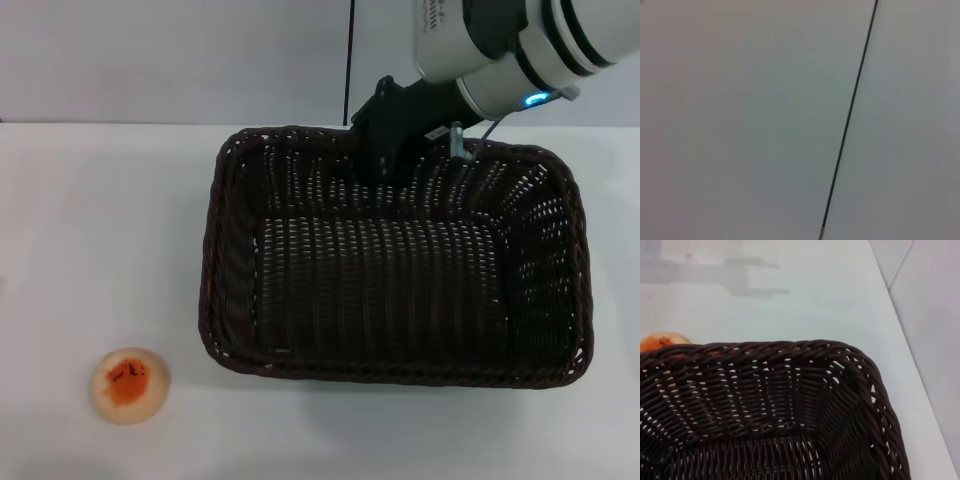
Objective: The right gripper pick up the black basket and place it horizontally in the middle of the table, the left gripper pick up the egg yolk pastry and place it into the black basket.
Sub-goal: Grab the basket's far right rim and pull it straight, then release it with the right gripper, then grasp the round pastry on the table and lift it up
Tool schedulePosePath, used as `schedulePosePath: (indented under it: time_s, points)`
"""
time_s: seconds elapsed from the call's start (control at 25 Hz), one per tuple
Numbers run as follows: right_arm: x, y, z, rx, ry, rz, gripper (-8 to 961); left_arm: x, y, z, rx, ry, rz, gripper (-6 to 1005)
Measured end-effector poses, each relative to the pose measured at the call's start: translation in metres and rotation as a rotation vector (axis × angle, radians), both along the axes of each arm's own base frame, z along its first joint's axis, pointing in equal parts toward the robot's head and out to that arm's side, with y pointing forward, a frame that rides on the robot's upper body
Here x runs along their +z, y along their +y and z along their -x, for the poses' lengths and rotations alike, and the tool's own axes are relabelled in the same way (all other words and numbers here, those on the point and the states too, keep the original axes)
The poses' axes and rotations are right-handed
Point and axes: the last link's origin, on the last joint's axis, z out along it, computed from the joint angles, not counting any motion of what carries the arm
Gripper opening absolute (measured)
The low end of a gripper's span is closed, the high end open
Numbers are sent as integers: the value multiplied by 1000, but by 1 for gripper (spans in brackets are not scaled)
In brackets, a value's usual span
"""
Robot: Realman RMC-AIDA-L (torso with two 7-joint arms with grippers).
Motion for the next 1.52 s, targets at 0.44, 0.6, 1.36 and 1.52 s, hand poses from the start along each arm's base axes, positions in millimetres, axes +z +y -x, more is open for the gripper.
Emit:
schedulePosePath:
  time_s: [0.44, 0.6, 1.36, 1.52]
  points:
    - [12, -2, -1, 21, 91, -55, 535, 3, 0, 3, -5, -23, 16, 819]
    - [23, -3, -1, 11, 152, -93, 636, 9, -6, 10, -12, -47, 54, 819]
    - [108, -104, -137, -217, 1169, -631, 774, 9, 2, 0, -277, 161, 758, 817]
    - [106, -115, -159, -298, 1234, -672, 774, 2, 1, 0, -282, 162, 879, 817]
